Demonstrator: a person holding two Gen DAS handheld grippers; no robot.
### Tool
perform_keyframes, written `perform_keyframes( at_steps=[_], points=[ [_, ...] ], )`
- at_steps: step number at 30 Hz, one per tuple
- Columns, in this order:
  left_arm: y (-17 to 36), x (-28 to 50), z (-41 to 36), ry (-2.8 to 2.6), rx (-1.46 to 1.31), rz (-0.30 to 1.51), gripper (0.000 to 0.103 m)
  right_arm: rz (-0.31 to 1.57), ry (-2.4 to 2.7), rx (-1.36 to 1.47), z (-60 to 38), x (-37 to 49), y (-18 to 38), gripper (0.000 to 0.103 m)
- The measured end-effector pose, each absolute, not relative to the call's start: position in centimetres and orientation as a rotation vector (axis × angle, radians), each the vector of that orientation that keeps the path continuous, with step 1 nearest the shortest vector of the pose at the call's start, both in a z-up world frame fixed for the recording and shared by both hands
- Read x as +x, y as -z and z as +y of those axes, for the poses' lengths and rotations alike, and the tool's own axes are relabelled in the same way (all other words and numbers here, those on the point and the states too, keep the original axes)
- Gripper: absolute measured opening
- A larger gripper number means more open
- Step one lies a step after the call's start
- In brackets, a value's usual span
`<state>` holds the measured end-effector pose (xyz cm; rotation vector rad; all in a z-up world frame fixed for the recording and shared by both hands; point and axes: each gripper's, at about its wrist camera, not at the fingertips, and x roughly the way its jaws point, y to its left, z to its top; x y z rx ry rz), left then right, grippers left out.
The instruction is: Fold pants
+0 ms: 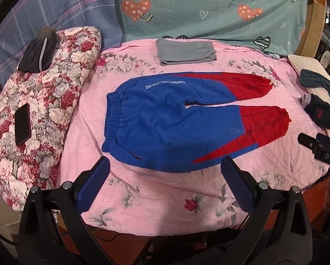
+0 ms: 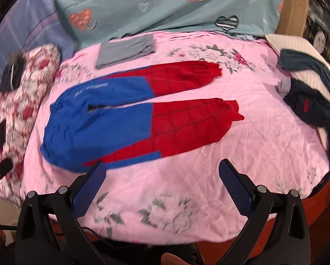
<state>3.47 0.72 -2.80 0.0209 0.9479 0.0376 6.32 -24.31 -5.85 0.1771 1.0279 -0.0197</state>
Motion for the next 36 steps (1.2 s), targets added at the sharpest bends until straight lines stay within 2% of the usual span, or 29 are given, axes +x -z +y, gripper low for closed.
perform_keyframes(
  at_steps=[2,6,8,14,16,18,19,20,21,28,32,34,35,36],
  points=[
    [3.2,3.8,1.1,-0.063,0.006,0.962,0.101,1.072,0.074,0.252,-27.7,8.0,8.5,0.102],
    [3.6,4.4,2.0,-0.133,-0.02,0.976,0.101,1.124,0.147,0.436,-33.6,10.2,12.5,0.08],
    [3.9,4.5,2.7,-0.177,-0.03,0.982,0.101,1.125,0.173,0.454,-35.6,11.6,13.8,0.075],
    [4.6,4.6,6.1,-0.371,-0.092,1.01,0.101,1.172,0.076,0.526,-36.8,15.5,16.9,0.075],
    [4.6,4.3,7.2,-0.431,-0.123,1.013,0.101,1.197,0.052,0.514,-36.3,17.0,18.2,0.072],
    [4.5,3.8,7.8,-0.485,-0.147,1.009,0.101,1.22,0.037,0.498,-35.6,18.0,19.0,0.054],
    [4.4,3.6,7.8,-0.503,-0.15,1.009,0.101,1.207,0.027,0.471,-35.3,18.2,18.9,0.039],
    [4.4,3.5,7.7,-0.519,-0.153,1.01,0.101,1.209,-0.009,0.439,-34.8,18.6,18.8,0.028],
    [4.4,3.4,7.6,-0.532,-0.155,1.011,0.101,1.207,-0.024,0.426,-34.7,18.9,18.6,0.01],
    [5.1,4.2,5.2,-0.557,-0.126,1.058,0.101,1.093,-0.047,0.305,-35.4,14.7,12.6,0.008],
    [6.1,5.8,4.1,-0.542,-0.087,1.09,0.101,1.174,-0.031,0.268,-35.6,12.9,15.6,0.008],
    [7.0,7.0,3.9,-0.529,-0.062,1.119,0.101,1.289,-0.034,0.321,-36.0,12.8,18.7,0.014],
    [7.4,7.5,4.0,-0.516,-0.048,1.133,0.101,1.285,-0.033,0.361,-36.6,12.5,18.8,0.016],
    [7.6,8.0,4.2,-0.506,-0.034,1.136,0.101,1.3,-0.024,0.366,-36.8,12.5,18.7,0.03]
  ],
)
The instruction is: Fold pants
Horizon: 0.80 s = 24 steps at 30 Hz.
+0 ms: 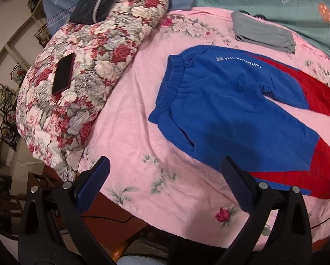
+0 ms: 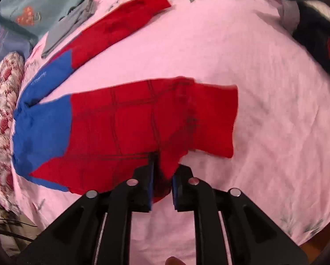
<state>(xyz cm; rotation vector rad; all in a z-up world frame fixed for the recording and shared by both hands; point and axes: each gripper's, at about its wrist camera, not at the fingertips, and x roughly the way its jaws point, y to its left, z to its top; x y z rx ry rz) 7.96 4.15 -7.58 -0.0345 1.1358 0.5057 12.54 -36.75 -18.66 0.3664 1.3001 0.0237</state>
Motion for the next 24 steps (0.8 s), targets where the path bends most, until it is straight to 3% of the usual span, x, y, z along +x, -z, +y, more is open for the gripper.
perform_keyframes(
  at_steps=[2,8,14,22,24],
  points=[
    [7.7,9.1,5.0,-0.485,0.005,1.124,0.101,1.295,-0.005,0.37,-37.3,12.5,17.7,0.038],
    [8.3,15.9,11.0,-0.374,0.085,1.099,0.101,1.182,-0.03,0.289,-34.6,14.2,12.0,0.038],
    [10.6,24.6,17.1,-0.167,0.049,1.126,0.101,1.133,-0.196,0.078,-23.9,21.2,8.0,0.038],
    [15.3,33.7,19.4,0.08,0.044,1.171,0.101,1.137,-0.365,-0.171,-14.1,30.8,7.2,0.038],
    [16.1,35.1,19.4,0.108,0.047,1.176,0.101,1.174,-0.425,-0.21,-12.4,33.5,8.1,0.043]
  ],
)
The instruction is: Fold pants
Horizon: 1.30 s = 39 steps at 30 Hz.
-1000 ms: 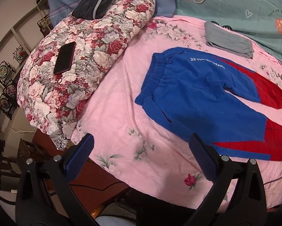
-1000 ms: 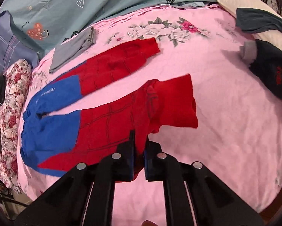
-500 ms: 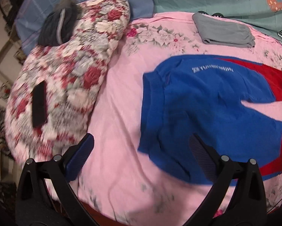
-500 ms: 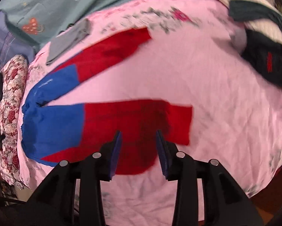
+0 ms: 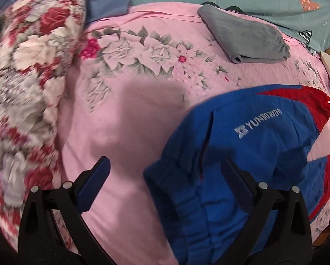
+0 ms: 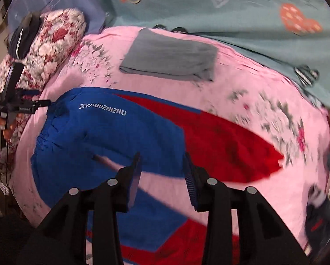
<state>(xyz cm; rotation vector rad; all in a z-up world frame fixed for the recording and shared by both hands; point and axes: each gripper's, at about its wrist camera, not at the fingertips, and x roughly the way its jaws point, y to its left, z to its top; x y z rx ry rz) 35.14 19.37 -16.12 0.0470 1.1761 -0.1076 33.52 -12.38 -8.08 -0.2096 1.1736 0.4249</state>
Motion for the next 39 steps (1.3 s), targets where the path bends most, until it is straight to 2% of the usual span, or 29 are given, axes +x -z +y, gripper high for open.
perform_keyframes(
  at_steps=[6,8,11,20,23,24,26,27,28,29,31,36,39],
  points=[
    [18.4,37.3,18.9,0.205,0.041,1.193,0.089,1.257,-0.468,-0.324,-8.7,39.9,12.8,0.043],
    [19.3,37.8,18.8,0.229,0.035,1.214,0.077,1.282,-0.49,-0.369,-7.7,41.5,14.4,0.043],
    [20.4,38.4,18.7,0.259,0.02,1.246,0.065,1.304,-0.526,-0.416,-6.6,43.3,16.2,0.043],
    [20.8,39.1,17.7,0.28,0.058,1.269,0.065,1.359,-0.64,-0.478,-4.1,46.7,20.7,0.043],
    [20.9,39.7,16.8,0.289,0.089,1.28,0.059,1.33,-0.669,-0.537,-3.4,46.2,21.1,0.043],
    [20.9,39.9,16.5,0.286,0.105,1.281,0.057,1.329,-0.679,-0.546,-3.2,46.1,21.2,0.041],
    [20.8,40.2,16.0,0.28,0.124,1.28,0.047,1.331,-0.707,-0.562,-3.0,45.6,21.2,0.028],
    [20.7,40.5,15.8,0.286,0.122,1.284,0.043,1.331,-0.721,-0.581,-2.9,45.2,21.2,0.017],
    [20.6,40.6,15.6,0.299,0.11,1.29,0.035,1.334,-0.727,-0.591,-2.8,44.9,21.2,0.01],
    [20.5,40.7,15.4,0.314,0.099,1.298,0.026,1.334,-0.73,-0.6,-2.6,44.5,21.2,0.008],
    [20.3,40.9,15.0,0.336,0.095,1.308,0.018,1.329,-0.738,-0.589,-2.7,43.7,20.8,0.005],
    [18.9,40.5,14.8,0.361,0.104,1.275,0.014,1.273,-0.768,-0.506,-4.4,40.8,17.0,0.004],
    [16.3,38.8,14.9,0.384,0.115,1.213,0.014,1.215,-0.798,-0.462,-5.6,37.6,13.4,0.004]
  ],
)
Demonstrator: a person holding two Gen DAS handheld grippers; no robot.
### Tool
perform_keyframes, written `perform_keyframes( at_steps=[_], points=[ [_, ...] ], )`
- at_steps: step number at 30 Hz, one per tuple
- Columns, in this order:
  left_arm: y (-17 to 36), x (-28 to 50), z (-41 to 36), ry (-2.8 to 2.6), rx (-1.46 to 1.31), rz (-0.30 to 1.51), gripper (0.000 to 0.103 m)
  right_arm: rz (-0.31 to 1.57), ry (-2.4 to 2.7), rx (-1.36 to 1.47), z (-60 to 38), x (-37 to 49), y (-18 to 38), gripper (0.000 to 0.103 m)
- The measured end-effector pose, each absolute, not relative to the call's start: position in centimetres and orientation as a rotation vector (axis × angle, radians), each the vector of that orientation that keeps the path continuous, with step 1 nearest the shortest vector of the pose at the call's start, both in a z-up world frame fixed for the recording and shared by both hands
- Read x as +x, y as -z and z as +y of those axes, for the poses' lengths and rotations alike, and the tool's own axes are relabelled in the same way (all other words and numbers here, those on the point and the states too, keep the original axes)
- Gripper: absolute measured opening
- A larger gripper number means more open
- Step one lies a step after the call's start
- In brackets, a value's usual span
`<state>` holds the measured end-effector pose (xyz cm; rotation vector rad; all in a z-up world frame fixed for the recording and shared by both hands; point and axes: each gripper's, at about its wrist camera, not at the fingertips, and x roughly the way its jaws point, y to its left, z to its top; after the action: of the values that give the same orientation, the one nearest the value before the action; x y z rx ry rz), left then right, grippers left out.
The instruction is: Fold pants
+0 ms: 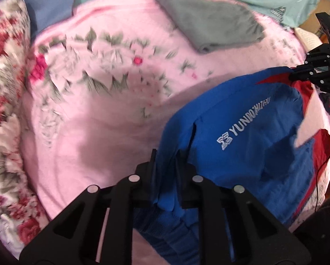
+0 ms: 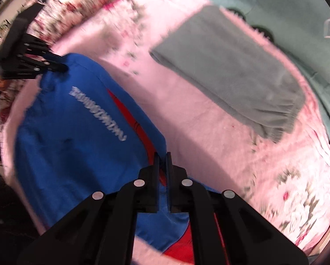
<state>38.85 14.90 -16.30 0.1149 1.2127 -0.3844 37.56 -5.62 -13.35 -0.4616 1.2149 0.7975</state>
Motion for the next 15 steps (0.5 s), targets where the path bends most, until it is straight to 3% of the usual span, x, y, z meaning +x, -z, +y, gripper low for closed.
perform_keyframes(
  at_steps=[9,15],
  points=[
    [9.7,27.0,16.1,0.531,0.205,1.081,0.014,1.171,-0.87,-0.547,-7.9,25.5,7.1,0.004],
    [12.4,19.9,15.7,0.596,0.242,1.153,0.014,1.276,-0.899,-0.598,-6.7,17.3,12.2,0.004]
  ],
)
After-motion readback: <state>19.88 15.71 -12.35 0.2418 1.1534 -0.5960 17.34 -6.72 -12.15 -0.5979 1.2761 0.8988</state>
